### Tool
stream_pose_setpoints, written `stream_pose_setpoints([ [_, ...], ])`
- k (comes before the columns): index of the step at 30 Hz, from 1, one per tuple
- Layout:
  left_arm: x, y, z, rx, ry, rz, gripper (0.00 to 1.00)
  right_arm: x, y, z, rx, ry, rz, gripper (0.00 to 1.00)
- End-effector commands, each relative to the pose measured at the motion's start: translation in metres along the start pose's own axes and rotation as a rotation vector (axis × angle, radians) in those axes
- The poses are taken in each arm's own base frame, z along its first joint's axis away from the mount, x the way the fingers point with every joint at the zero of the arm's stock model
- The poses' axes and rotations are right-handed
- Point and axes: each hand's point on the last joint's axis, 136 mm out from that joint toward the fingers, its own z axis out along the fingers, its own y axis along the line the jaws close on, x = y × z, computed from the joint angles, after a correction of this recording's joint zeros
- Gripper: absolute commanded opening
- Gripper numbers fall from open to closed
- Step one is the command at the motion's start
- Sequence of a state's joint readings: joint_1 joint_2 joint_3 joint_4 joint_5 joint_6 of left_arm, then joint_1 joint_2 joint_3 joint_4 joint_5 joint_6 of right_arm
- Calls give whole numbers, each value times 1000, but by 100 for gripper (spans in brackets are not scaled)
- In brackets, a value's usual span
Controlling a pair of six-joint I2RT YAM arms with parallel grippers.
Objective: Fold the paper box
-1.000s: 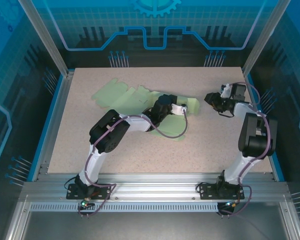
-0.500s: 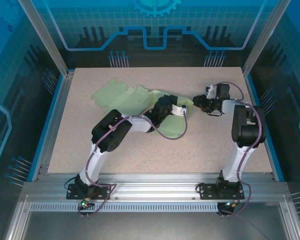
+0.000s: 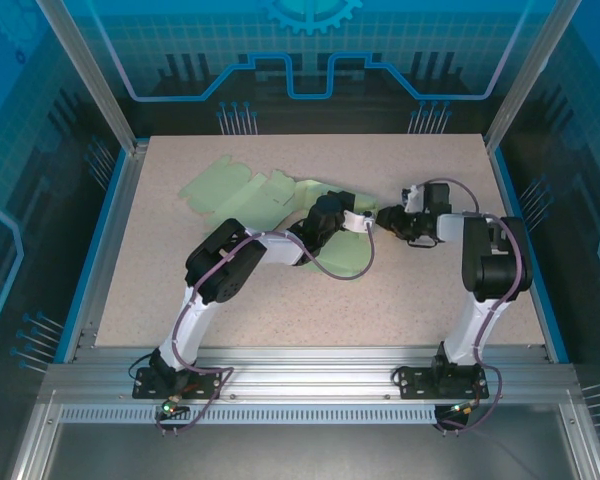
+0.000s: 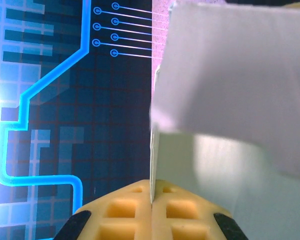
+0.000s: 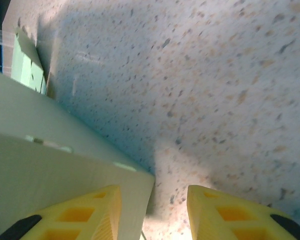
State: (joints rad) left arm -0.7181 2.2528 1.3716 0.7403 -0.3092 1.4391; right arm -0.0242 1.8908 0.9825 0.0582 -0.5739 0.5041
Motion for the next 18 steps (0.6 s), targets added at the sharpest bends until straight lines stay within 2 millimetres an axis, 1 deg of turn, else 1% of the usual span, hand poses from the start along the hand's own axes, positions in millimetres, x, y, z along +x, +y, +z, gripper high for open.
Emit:
stream_pose_setpoints([
  [1,3,-8,3,24,-10,-45,0,-2,13,-6,-6,-42,-48,41],
  [7,4,-8,5,42,-9,-81,0,4,20,-7,-6,-51,-73,41],
  [15,6,-11,5,71,-3,-105,0,13,35,0,-31,-43,-116,42],
  [18,6,-11,5,74,-2,-107,0,14,39,-1,-33,-47,-127,44],
])
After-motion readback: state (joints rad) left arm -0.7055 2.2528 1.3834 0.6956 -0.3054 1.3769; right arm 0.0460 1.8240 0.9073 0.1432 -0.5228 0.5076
